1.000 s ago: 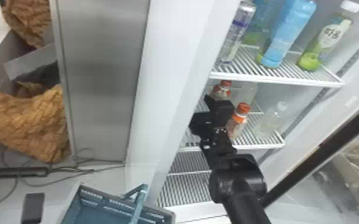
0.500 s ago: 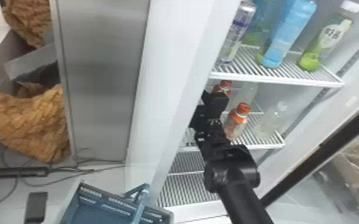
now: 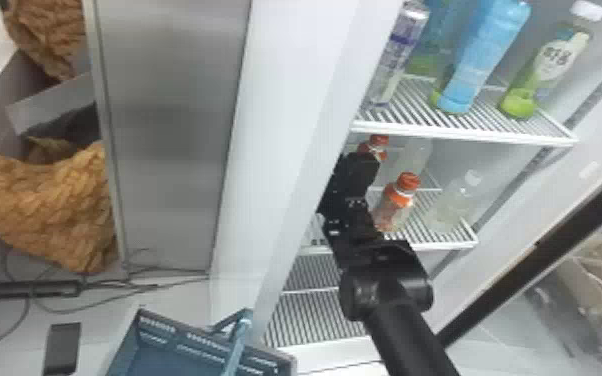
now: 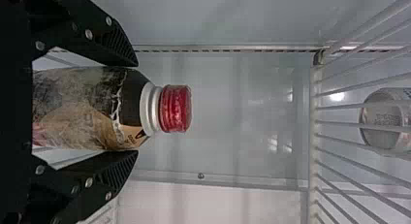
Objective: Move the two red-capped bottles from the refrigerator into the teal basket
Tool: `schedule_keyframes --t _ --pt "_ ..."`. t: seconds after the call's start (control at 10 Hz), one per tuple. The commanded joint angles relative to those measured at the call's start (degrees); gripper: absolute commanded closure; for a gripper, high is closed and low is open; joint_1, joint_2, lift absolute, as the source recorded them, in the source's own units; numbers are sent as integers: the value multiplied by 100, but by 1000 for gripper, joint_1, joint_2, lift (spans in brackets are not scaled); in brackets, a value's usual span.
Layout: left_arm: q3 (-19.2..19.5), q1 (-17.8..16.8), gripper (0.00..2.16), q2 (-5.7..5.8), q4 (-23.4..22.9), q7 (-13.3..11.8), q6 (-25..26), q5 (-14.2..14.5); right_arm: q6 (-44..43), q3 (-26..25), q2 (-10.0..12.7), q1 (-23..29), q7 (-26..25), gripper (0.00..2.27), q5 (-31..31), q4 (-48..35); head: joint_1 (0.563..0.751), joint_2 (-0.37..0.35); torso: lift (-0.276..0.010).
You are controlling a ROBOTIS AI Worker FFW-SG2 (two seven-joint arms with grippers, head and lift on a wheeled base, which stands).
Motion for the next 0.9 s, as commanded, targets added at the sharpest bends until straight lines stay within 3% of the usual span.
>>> schedule_keyframes --t 0.0,0.3,0.8 --pt "0 0 1167 8 1 0 -10 12 -14 -1 0 52 -35 785 -6 -82 695 -350 -224" --pt "0 14 1167 -1 1 0 -52 46 -14 -24 0 348 -105 802 -6 -490 695 -350 -224" --pt "23 28 1167 -9 1 -9 -80 69 154 -150 -184 1515 -97 802 -406 -2205 695 -350 -224"
